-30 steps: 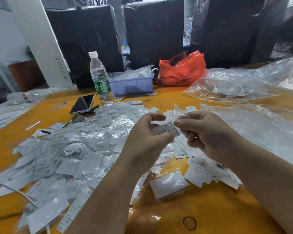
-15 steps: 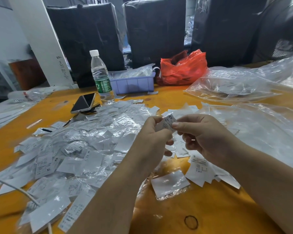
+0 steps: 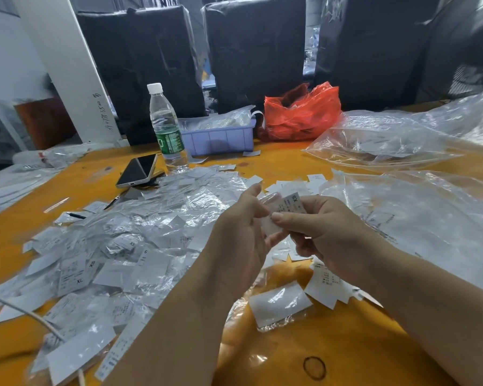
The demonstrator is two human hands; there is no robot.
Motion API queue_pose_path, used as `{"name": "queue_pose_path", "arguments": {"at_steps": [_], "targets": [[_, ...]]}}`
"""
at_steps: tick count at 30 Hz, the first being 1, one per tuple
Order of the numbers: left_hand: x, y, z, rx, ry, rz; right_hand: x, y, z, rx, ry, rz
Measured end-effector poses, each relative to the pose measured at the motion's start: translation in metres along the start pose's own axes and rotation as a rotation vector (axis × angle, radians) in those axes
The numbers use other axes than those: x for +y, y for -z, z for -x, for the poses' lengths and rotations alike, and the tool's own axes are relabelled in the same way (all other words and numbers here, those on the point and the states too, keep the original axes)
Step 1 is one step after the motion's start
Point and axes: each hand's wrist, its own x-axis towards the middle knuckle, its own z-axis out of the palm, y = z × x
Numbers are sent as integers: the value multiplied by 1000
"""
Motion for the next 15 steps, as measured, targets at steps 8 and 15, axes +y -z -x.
{"name": "queue_pose_path", "arguments": {"at_steps": [8, 15], "targets": [[2, 8, 0, 136, -164, -586, -10, 7, -2, 34, -107, -111], [1, 11, -1, 188, -258, -606, -10, 8, -2, 30, -79, -105]]}}
